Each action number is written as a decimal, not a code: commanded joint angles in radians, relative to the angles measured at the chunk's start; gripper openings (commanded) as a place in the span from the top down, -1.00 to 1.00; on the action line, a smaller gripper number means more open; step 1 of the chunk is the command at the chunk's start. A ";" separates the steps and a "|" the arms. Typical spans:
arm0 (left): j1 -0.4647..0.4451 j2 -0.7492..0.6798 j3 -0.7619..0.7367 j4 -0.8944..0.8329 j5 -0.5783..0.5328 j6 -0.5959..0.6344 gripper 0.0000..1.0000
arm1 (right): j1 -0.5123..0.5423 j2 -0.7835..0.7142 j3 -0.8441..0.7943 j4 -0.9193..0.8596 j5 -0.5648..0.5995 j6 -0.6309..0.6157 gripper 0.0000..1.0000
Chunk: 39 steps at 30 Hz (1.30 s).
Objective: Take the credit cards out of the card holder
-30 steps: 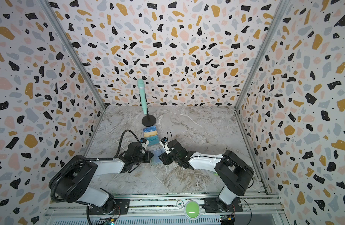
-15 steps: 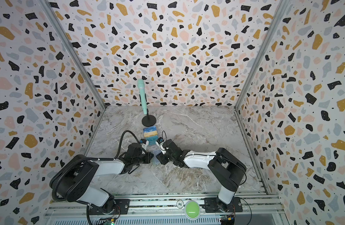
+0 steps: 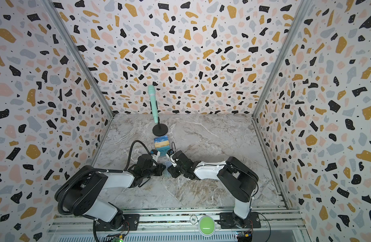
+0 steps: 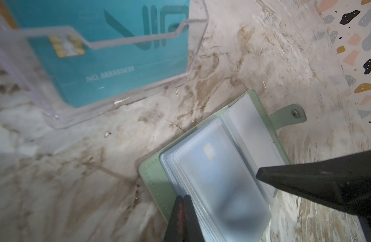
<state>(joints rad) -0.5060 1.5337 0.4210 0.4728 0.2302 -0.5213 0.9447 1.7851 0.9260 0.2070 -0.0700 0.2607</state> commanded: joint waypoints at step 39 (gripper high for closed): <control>-0.008 0.017 -0.012 -0.031 0.006 0.016 1.00 | 0.045 0.092 0.088 -0.079 0.159 -0.034 -0.14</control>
<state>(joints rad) -0.5068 1.5341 0.4206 0.4732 0.2298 -0.5175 0.9844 1.8675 0.9924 0.1829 0.0593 0.2268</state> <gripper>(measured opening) 0.048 0.573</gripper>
